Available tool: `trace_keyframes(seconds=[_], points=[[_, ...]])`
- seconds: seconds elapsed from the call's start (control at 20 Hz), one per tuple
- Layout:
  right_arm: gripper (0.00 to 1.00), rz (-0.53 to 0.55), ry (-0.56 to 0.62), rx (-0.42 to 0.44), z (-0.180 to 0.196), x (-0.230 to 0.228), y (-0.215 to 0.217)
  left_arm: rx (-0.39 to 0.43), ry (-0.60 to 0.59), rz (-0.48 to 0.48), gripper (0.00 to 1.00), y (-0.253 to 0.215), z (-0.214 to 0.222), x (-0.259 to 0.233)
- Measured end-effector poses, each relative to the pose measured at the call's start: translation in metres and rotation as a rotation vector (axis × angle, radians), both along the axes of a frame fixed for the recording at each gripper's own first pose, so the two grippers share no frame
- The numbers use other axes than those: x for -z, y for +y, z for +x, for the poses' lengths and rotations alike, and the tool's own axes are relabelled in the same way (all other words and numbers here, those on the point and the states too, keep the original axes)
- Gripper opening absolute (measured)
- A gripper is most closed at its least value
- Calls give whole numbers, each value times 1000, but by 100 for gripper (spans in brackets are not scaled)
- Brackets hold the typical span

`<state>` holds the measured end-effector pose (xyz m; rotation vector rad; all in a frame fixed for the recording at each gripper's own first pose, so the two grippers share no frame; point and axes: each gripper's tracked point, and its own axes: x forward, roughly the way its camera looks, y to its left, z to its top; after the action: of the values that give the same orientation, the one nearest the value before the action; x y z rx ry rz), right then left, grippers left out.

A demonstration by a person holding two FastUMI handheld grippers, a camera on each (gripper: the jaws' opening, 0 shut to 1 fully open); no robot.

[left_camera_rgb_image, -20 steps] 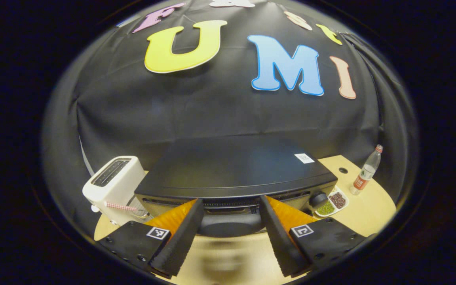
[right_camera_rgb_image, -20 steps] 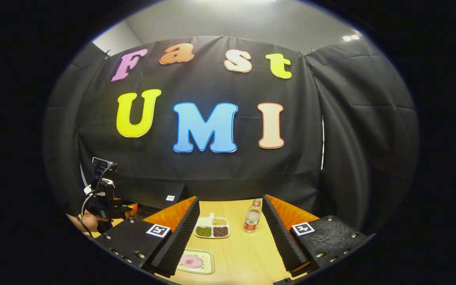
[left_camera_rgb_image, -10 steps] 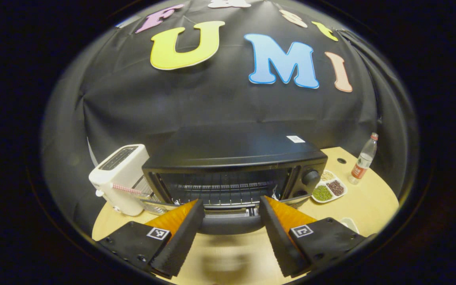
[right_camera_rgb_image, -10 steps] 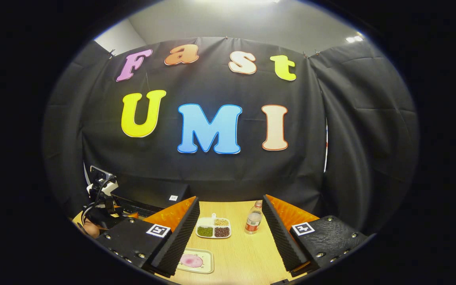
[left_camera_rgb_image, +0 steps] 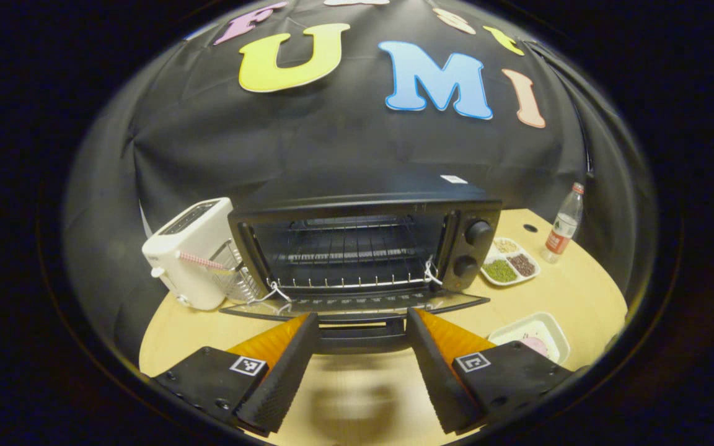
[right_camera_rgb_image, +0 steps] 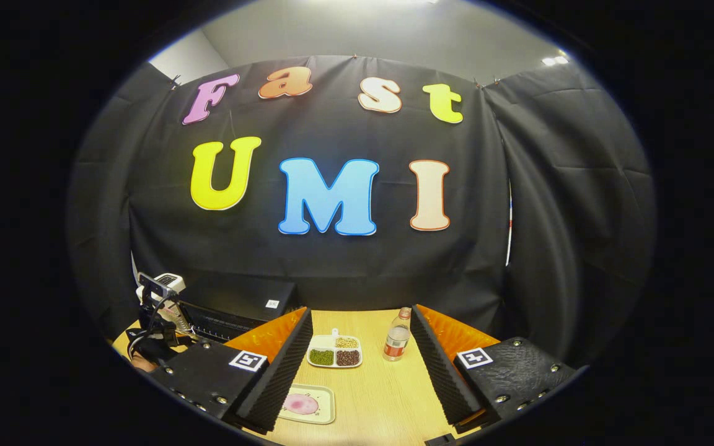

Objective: Open the electric oven with the left hand, put the food in, and close the electric oven.

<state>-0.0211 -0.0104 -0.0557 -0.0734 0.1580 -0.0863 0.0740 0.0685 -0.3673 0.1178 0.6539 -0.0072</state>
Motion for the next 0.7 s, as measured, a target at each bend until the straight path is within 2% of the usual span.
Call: trace_keyframes(seconds=[0.05,0.15,0.2,0.55,0.6,0.7], points=[[96,-1,2,-1,0,1,2,0,13,-4,99,1,-4,6],[96,-2,4,-4,-1,1,4,-5,43,-15,92,1,-13,16],[96,-1,6,-6,-1,1,6,-7,57,-20,99,1,-17,21],[96,13,66,-3,-8,25,7,-25,126,-27,95,10,-31,47],[96,17,77,-1,-9,28,6,-30,121,-37,92,10,-30,44],[96,17,103,5,-10,37,3,-27,68,-55,95,6,-25,25]])
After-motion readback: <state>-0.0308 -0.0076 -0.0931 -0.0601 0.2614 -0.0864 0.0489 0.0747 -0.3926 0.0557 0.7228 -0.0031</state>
